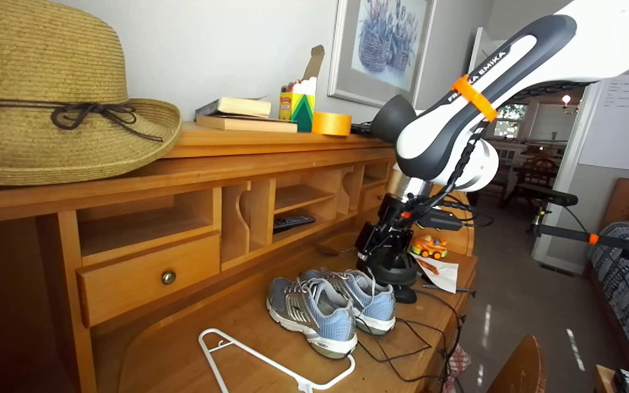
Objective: Move the shoes to the left
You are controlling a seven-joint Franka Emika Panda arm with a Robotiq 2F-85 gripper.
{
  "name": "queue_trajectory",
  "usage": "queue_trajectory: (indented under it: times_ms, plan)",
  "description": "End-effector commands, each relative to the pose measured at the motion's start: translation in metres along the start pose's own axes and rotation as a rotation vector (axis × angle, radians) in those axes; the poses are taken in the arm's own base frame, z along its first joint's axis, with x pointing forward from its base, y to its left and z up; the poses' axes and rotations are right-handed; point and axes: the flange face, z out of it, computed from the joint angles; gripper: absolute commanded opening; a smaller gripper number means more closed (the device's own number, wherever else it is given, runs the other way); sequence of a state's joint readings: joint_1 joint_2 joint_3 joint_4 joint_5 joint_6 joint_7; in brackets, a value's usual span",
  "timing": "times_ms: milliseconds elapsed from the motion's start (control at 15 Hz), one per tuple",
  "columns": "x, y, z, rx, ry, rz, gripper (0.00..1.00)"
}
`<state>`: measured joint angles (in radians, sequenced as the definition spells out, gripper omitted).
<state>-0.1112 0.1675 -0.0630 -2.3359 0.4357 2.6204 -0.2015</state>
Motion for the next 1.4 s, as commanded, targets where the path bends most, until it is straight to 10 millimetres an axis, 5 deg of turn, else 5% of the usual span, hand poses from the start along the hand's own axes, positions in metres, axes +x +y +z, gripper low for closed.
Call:
queue_trajectory:
  times_ms: [0,667,933,1333]
  plan:
    - [0.007,0.006,0.012,-0.013,0.015,0.042,0.73]
    - [0.010,0.016,0.027,-0.043,0.029,0.075,0.01]
    - [0.012,0.017,0.029,-0.032,0.018,0.087,0.01]
    - [0.051,0.002,-0.033,0.206,0.080,0.293,0.01]
